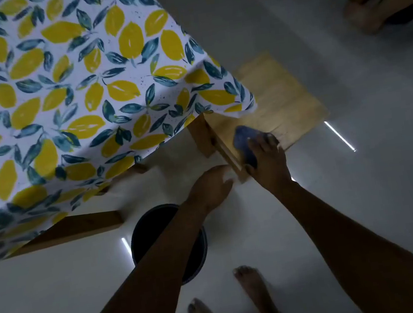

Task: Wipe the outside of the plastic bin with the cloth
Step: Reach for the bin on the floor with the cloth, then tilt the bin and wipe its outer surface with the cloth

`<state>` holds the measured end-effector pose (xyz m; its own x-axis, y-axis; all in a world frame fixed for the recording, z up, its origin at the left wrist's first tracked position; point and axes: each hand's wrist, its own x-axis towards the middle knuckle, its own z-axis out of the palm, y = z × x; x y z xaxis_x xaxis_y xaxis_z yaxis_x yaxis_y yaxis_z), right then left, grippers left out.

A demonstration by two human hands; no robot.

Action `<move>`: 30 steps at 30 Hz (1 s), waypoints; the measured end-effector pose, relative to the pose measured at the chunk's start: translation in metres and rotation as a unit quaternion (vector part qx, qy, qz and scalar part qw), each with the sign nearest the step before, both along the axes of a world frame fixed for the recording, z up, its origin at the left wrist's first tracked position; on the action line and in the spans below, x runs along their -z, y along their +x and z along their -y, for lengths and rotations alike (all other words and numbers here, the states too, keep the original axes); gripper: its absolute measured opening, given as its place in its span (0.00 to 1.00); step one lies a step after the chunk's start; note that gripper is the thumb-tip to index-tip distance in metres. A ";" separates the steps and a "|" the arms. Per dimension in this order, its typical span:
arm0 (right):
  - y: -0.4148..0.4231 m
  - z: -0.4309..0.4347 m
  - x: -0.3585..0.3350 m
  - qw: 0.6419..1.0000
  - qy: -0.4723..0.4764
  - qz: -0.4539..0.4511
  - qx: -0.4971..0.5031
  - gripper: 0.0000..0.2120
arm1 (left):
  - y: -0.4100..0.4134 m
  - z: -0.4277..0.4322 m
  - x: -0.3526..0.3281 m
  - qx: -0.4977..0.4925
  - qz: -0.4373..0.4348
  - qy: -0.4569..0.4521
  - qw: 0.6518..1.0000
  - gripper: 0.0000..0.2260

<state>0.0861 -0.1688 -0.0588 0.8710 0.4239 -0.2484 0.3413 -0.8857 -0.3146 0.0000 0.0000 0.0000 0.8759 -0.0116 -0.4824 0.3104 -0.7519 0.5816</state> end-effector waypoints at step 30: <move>-0.216 -0.088 0.135 0.970 0.235 -0.061 0.017 0.26 | -0.209 -0.078 0.150 -0.132 -0.033 0.024 0.990 0.20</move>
<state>-0.1301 -0.0804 -0.1938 0.8627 0.4865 -0.1380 0.2484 -0.6453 -0.7224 -0.2094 0.0783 -0.1502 0.8114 0.2381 -0.5338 0.5367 -0.6651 0.5192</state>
